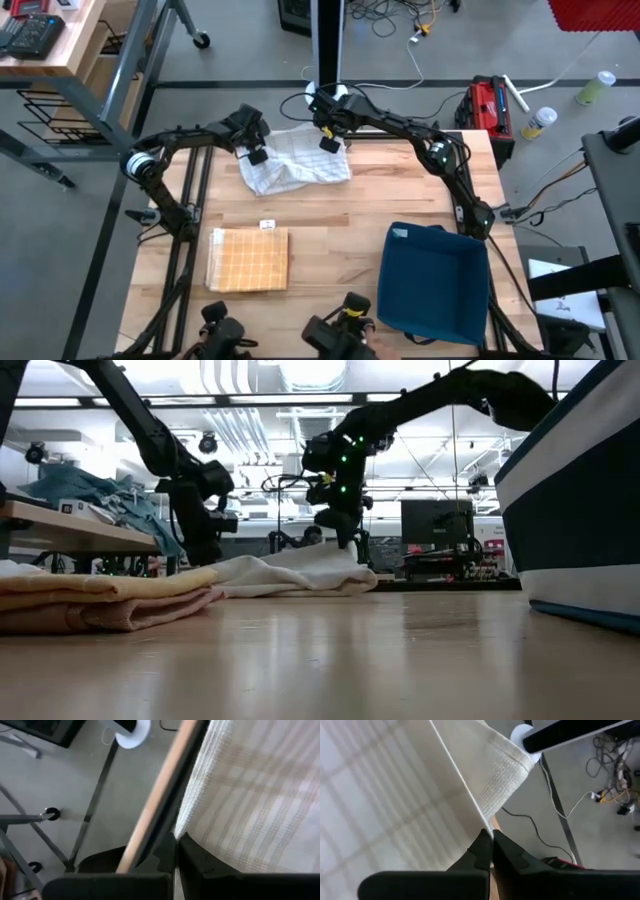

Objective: Fold towel
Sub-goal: Fold the white towel

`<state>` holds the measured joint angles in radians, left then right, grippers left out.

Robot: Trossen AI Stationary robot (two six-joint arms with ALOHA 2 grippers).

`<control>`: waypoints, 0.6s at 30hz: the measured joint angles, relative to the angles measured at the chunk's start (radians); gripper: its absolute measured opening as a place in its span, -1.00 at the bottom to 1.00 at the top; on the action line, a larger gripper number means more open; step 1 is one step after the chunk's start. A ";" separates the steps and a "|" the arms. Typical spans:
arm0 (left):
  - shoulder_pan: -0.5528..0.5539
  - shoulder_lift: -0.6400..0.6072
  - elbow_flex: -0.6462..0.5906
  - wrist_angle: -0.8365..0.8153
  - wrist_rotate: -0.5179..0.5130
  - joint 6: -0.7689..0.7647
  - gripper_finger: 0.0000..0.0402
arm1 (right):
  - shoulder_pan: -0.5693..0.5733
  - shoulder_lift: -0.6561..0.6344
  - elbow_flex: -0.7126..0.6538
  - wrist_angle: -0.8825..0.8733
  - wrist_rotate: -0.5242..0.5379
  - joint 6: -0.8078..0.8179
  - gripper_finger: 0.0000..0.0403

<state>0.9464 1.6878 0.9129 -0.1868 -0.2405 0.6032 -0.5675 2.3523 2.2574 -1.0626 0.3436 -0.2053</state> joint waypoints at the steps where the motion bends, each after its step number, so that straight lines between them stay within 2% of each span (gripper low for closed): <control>1: 0.004 -0.001 0.004 -0.001 0.000 -0.004 -1.00 | -0.003 0.006 0.000 0.012 0.005 0.001 -1.00; 7: 0.009 0.005 0.008 -0.018 0.013 -0.018 -0.92 | -0.020 0.052 0.000 0.054 0.028 -0.005 -0.96; 12: 0.010 -0.020 0.008 -0.061 -0.069 -0.020 -0.71 | -0.027 0.055 -0.002 0.043 0.036 -0.015 -0.74; 15: 0.011 -0.058 0.045 -0.166 -0.104 -0.032 -0.58 | -0.031 0.051 0.012 0.034 0.034 -0.008 -0.59; 18: 0.010 -0.118 0.095 -0.316 -0.040 -0.078 -0.47 | -0.032 0.038 0.046 0.027 0.032 -0.015 -0.46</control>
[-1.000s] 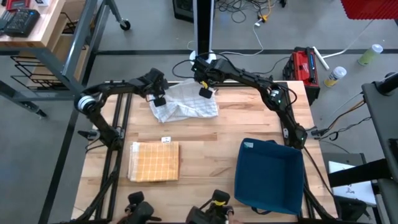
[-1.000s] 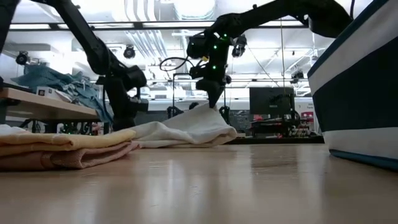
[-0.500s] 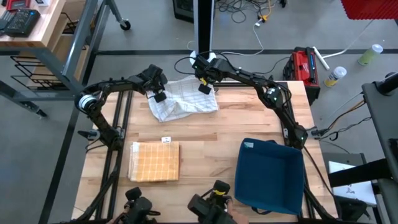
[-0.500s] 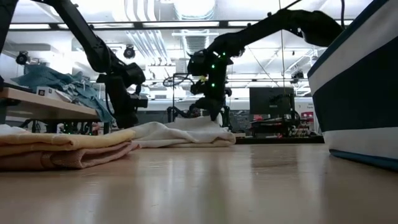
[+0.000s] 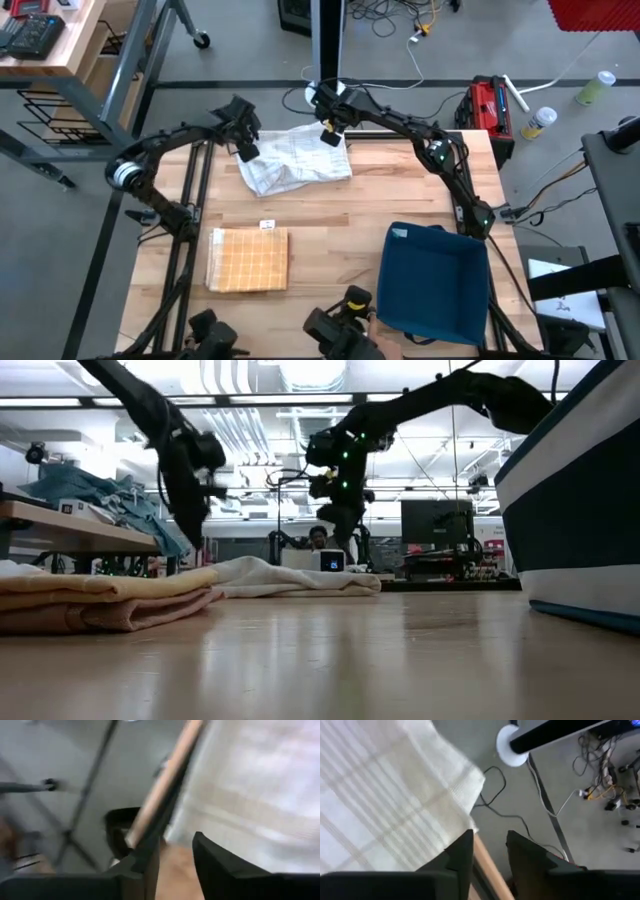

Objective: Fold towel
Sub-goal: Fold the white towel

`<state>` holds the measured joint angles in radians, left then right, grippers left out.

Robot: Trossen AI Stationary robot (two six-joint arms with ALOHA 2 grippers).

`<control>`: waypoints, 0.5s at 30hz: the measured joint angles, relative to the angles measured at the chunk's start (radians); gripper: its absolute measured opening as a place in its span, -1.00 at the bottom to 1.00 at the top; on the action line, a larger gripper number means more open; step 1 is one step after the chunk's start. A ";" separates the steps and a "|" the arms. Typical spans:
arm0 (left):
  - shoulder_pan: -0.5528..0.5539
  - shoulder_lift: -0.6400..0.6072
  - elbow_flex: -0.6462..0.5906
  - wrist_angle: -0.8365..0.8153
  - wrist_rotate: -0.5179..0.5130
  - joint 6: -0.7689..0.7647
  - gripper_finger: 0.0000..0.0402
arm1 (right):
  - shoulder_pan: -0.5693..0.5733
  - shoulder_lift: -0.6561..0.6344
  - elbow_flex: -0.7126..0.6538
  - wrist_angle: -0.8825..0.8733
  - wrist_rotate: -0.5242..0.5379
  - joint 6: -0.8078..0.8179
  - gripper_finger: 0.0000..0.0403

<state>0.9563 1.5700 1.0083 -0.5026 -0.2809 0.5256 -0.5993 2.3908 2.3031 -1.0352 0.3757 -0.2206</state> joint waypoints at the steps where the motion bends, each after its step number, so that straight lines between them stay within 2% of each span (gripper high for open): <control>1: 0.000 -0.021 0.021 -0.056 0.058 -0.014 -0.45 | -0.001 -0.003 0.016 -0.007 -0.001 -0.002 -0.43; 5: -0.010 -0.113 0.074 -0.276 0.396 -0.073 -0.41 | 0.002 -0.017 0.053 -0.092 -0.027 -0.008 -0.32; 7: -0.039 -0.165 0.073 -0.334 0.487 -0.106 -0.43 | 0.002 -0.042 0.044 -0.144 -0.130 -0.012 -0.28; 11: -0.167 -0.252 0.003 -0.352 0.521 -0.201 -0.52 | 0.006 -0.055 0.035 -0.331 -0.640 -0.068 -0.24; 12: -0.211 -0.275 -0.028 -0.340 0.515 -0.236 -0.53 | 0.017 -0.053 0.020 -0.361 -0.717 -0.075 -0.24; 13: -0.259 -0.289 -0.055 -0.319 0.500 -0.277 -0.54 | 0.029 -0.051 0.005 -0.358 -0.749 -0.076 -0.25; 15: -0.354 -0.307 -0.110 -0.245 0.420 -0.346 -0.53 | 0.062 -0.057 -0.023 -0.336 -0.731 -0.088 -0.27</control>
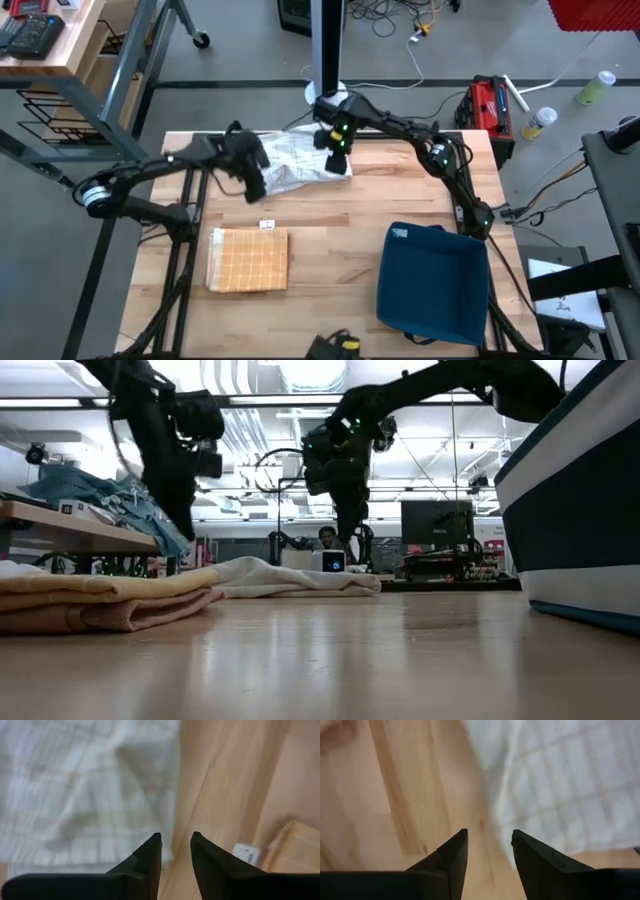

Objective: Fold towel
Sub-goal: Fold the white towel

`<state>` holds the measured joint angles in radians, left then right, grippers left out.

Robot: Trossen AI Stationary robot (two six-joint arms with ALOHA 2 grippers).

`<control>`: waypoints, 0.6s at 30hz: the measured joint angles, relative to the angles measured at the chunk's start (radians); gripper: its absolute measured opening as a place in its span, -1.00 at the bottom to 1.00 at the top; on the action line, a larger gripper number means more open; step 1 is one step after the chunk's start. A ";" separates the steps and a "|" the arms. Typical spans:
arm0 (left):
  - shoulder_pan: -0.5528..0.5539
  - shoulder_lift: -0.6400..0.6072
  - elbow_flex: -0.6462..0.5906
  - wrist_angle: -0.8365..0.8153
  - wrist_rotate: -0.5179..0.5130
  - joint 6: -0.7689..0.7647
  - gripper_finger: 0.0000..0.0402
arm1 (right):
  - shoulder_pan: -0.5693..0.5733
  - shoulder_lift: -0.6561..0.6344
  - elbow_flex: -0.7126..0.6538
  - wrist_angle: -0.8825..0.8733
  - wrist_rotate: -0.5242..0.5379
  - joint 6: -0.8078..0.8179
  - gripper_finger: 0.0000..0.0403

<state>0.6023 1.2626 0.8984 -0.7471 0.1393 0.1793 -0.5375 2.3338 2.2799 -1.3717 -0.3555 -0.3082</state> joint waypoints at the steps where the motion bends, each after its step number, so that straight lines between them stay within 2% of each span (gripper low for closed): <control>1: -0.049 -0.006 -0.028 0.009 -0.067 -0.024 -0.52 | 0.021 -0.006 -0.012 -0.001 0.034 -0.004 -0.29; 5: -0.214 0.001 -0.103 0.039 -0.379 -0.115 -0.42 | 0.085 -0.015 -0.032 0.005 0.238 0.013 -0.36; 7: -0.268 0.011 -0.145 0.068 -0.456 -0.158 -0.37 | 0.109 -0.017 -0.042 0.015 0.369 0.052 -0.39; 10: -0.294 0.020 -0.202 0.219 -0.486 -0.193 -0.29 | 0.131 -0.033 -0.061 0.014 0.456 0.069 -0.43; 14: -0.295 0.048 -0.266 0.384 -0.509 -0.209 -0.25 | 0.132 -0.059 -0.134 0.020 0.434 0.089 -0.45; 18: -0.285 0.085 -0.300 0.464 -0.522 -0.194 -0.30 | 0.132 -0.096 -0.255 0.051 0.435 0.112 -0.45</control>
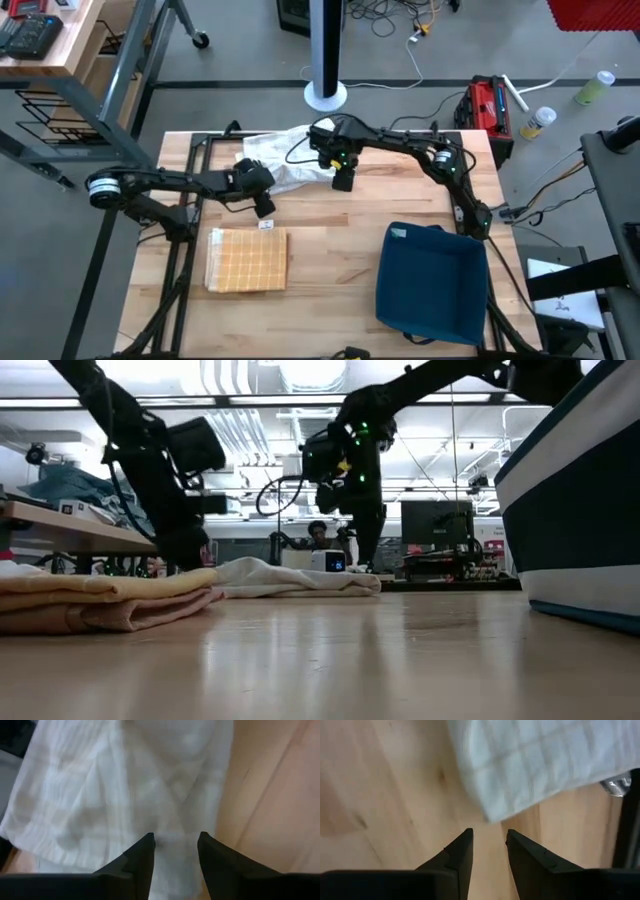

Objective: Fold towel
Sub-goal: Fold the white towel

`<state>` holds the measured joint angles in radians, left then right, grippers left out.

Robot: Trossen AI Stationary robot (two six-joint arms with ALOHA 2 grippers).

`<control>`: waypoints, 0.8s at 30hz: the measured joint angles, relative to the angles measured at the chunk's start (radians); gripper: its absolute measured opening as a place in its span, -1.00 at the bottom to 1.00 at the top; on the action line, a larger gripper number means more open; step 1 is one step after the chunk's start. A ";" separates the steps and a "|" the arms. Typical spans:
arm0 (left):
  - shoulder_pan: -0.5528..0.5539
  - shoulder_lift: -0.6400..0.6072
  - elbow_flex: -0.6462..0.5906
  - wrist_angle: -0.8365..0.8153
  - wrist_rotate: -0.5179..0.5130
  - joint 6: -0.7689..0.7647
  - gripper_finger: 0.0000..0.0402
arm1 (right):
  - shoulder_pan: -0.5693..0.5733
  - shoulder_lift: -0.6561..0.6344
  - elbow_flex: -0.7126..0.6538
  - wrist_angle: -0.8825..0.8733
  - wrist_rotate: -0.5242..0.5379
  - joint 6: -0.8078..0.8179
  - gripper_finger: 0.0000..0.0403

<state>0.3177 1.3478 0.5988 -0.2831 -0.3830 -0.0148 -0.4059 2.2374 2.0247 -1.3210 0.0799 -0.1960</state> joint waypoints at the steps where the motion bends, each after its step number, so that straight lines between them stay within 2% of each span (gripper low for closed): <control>1: 0.001 0.009 -0.009 0.004 -0.002 0.002 -0.32 | 0.001 -0.011 -0.033 0.030 -0.002 0.008 -0.44; 8: 0.008 0.098 -0.032 0.119 -0.015 0.010 -0.46 | 0.022 -0.070 -0.220 0.252 0.011 0.010 -0.37; 13: 0.006 0.120 -0.034 0.098 -0.027 0.003 -0.66 | 0.035 -0.077 -0.302 0.361 0.080 -0.004 -0.38; 15: 0.007 0.111 -0.032 0.077 -0.027 -0.006 -0.83 | 0.034 -0.076 -0.330 0.425 0.106 0.007 -0.45; 17: 0.007 0.096 -0.027 0.038 -0.027 -0.017 -0.95 | 0.033 -0.076 -0.349 0.417 0.107 0.014 -0.59; 20: 0.006 0.069 -0.017 -0.039 -0.028 -0.025 -0.96 | 0.033 -0.078 -0.377 0.422 0.108 0.021 -0.89; 24: 0.001 0.021 0.010 -0.175 -0.028 -0.033 -0.98 | 0.039 -0.113 -0.409 0.397 0.109 0.029 -0.96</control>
<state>0.3187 1.3690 0.6093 -0.4581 -0.4114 -0.0482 -0.3665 2.1244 1.6153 -0.9240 0.1886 -0.1667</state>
